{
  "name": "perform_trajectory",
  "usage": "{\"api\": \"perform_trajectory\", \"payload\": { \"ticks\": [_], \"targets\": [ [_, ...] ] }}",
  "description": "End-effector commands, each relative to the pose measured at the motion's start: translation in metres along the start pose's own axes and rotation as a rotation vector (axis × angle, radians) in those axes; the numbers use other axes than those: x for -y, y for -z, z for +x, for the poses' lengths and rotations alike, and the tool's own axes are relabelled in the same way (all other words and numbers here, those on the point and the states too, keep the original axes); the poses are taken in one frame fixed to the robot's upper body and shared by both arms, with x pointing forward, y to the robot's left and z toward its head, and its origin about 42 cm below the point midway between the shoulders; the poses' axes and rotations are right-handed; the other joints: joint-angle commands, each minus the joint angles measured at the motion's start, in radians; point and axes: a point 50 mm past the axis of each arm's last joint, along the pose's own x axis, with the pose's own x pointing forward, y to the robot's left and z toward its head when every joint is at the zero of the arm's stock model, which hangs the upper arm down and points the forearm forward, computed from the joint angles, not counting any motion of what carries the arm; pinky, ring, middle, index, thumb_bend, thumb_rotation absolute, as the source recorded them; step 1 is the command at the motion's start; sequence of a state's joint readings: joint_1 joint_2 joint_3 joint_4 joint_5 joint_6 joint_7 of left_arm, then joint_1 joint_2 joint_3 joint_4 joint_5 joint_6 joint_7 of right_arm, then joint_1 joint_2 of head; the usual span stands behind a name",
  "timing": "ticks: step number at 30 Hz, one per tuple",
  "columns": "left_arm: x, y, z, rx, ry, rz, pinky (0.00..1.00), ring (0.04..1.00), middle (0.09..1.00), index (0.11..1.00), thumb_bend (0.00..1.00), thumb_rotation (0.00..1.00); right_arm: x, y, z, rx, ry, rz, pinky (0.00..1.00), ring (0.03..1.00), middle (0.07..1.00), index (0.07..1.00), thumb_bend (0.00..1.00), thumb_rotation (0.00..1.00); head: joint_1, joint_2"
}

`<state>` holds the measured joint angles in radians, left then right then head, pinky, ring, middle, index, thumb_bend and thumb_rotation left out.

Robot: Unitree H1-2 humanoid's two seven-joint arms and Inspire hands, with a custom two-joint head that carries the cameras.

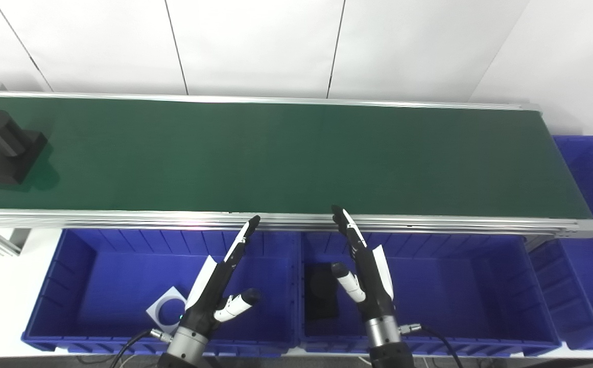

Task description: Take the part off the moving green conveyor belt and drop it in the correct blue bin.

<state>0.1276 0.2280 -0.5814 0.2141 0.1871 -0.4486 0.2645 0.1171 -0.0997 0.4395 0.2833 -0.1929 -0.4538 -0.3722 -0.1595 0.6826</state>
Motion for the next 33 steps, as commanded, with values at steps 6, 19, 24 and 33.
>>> {"api": "perform_trajectory", "payload": {
  "ticks": [6, 19, 24, 33],
  "targets": [
    [0.002, -0.007, 0.010, 0.052, -0.016, -0.005, 0.98, 0.998, 1.000, 0.988, 0.84, 0.99, 0.002, -0.006, 0.003, 0.037, 0.016, 0.005, 0.94, 0.946, 0.938, 0.932, 0.89, 1.00, 0.006, -0.002],
    [0.004, -0.007, 0.015, 0.068, -0.022, 0.017, 0.98, 0.998, 1.000, 0.997, 0.85, 1.00, 0.006, -0.003, -0.009, 0.018, 0.009, 0.004, 0.95, 0.946, 0.936, 0.931, 0.89, 1.00, 0.010, -0.002],
    [0.005, -0.008, 0.016, 0.070, -0.024, 0.019, 0.98, 0.997, 1.000, 0.995, 0.85, 1.00, 0.008, -0.006, -0.017, 0.021, 0.007, -0.003, 0.94, 0.943, 0.934, 0.932, 0.90, 1.00, 0.011, -0.005],
    [0.006, -0.008, 0.017, 0.075, -0.023, 0.018, 0.98, 1.000, 1.000, 1.000, 0.85, 1.00, 0.011, -0.005, -0.032, 0.017, -0.017, -0.029, 0.91, 0.939, 0.937, 0.928, 0.90, 1.00, 0.014, -0.007]
  ]
}}
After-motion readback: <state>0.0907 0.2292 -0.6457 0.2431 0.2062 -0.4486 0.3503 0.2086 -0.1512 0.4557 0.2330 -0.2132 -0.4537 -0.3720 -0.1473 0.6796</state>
